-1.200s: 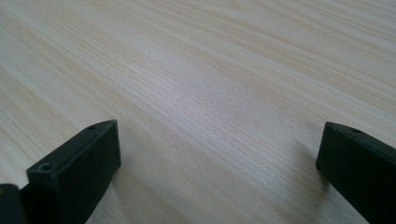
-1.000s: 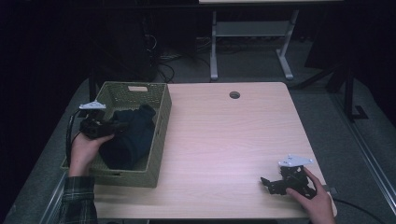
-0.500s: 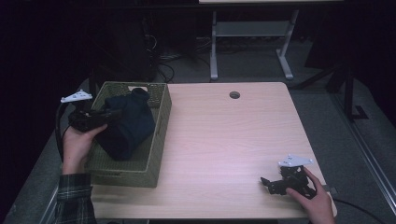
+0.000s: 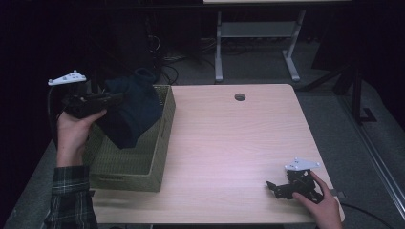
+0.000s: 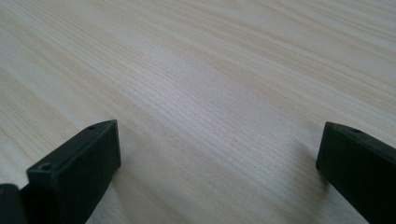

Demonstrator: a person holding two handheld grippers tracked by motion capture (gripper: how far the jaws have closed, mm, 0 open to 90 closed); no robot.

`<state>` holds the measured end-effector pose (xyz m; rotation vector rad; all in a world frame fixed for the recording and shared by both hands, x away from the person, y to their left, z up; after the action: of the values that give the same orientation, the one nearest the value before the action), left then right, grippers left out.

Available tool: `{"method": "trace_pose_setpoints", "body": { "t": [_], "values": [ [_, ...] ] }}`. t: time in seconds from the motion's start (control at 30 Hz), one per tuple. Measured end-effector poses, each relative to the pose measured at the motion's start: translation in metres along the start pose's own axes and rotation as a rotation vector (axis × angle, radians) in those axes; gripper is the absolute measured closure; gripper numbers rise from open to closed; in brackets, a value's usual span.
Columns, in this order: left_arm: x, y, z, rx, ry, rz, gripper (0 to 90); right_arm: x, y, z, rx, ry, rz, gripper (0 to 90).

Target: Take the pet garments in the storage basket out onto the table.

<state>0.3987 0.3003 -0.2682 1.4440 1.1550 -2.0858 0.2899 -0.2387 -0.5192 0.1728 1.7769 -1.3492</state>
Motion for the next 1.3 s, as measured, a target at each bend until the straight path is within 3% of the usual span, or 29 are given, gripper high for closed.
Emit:
{"method": "trace_pose_setpoints", "body": {
  "t": [0.27, 0.5, 0.9, 1.07, 1.3],
  "values": [
    [-0.021, 0.003, 0.017, 0.037, 0.033, 0.026, 73.5, 0.000, 0.000, 0.000, 0.000, -0.002, 0.000, 0.0],
    [-0.034, 0.015, 0.036, 0.098, 0.047, 0.049, 73.5, 0.000, 0.000, 0.000, 0.000, -0.002, 0.000, 0.0],
    [-0.042, 0.056, 0.076, 0.195, 0.084, 0.034, 73.5, 0.000, 0.000, 0.000, -0.001, 0.001, 0.000, 0.0],
    [-0.040, 0.079, 0.099, 0.249, 0.102, 0.015, 73.5, 0.000, 0.000, 0.000, -0.001, 0.000, -0.001, 0.0],
    [-0.034, 0.103, 0.118, 0.290, 0.110, -0.007, 73.5, 0.000, 0.000, 0.000, 0.000, -0.003, 0.001, 0.0]
  ]
}}
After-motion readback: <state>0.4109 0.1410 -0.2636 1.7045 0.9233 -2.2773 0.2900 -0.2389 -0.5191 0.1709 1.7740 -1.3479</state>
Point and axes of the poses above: each handheld gripper's, and its own axes: y roughly forward along the jaws, x roughly out of its underside, z roughly to its right, the point moved 5 cm from there along y, roughly forward along the jaws
